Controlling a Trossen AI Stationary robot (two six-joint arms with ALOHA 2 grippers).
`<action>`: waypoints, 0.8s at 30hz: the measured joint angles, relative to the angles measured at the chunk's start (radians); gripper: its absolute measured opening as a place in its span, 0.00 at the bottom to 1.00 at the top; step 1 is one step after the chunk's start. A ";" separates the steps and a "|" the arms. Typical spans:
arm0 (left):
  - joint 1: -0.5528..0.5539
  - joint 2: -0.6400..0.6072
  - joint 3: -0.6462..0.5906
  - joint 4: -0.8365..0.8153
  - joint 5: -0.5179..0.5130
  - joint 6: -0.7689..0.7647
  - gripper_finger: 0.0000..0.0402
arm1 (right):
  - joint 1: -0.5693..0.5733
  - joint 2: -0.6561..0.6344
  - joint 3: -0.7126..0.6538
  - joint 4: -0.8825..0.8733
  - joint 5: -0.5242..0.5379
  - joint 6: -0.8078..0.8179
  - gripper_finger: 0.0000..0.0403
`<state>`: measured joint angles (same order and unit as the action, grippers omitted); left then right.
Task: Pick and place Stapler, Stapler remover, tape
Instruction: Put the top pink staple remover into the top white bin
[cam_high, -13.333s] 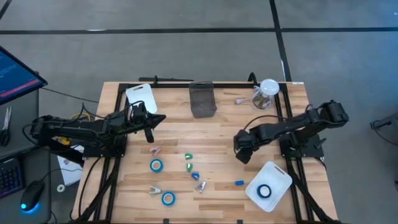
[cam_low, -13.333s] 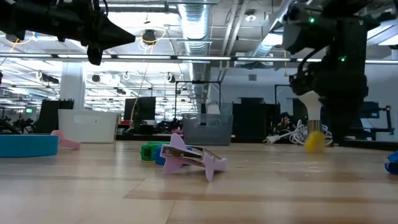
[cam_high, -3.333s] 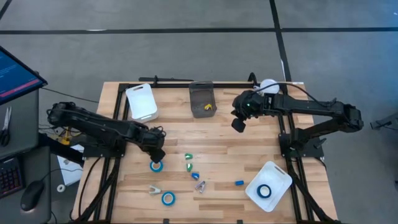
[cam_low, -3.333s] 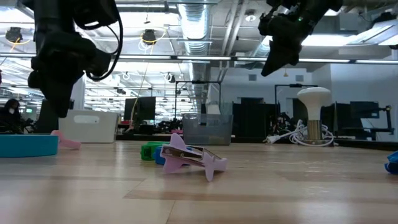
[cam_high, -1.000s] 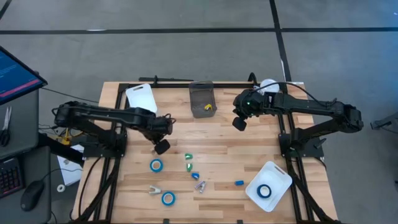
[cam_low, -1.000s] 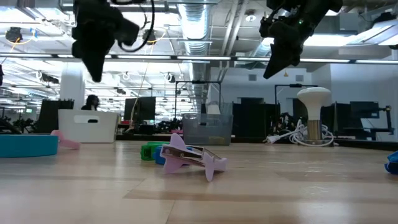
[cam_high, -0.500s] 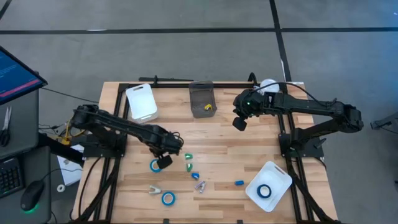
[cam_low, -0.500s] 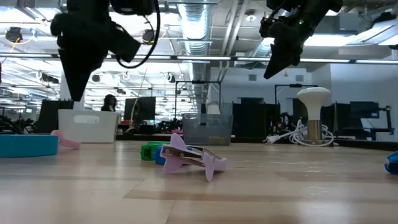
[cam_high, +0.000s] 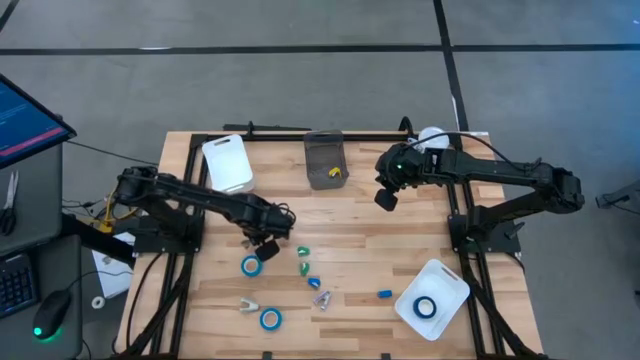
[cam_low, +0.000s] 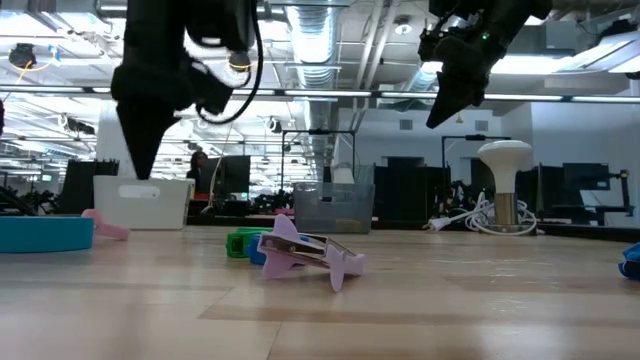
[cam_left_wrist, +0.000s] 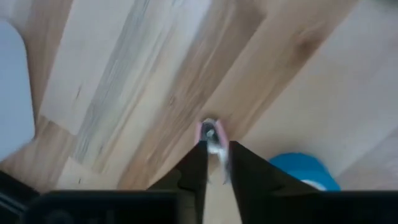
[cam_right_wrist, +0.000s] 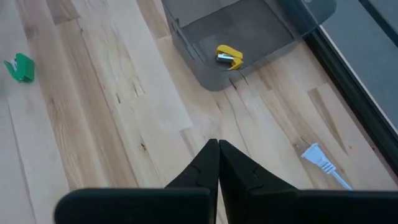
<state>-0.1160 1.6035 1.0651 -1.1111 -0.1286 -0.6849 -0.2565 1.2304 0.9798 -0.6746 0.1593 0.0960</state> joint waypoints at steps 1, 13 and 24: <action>0.009 0.000 -0.014 0.003 0.013 0.000 0.19 | 0.000 0.000 0.000 -0.001 0.000 0.000 0.00; 0.033 0.001 -0.119 0.091 0.078 0.023 0.54 | 0.000 0.000 0.000 0.000 0.000 0.001 0.00; 0.033 0.001 -0.191 0.171 0.100 0.023 0.54 | 0.000 0.000 0.000 0.001 0.000 0.000 0.00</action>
<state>-0.0826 1.6043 0.8740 -0.9402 -0.0285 -0.6624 -0.2569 1.2304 0.9798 -0.6731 0.1589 0.0963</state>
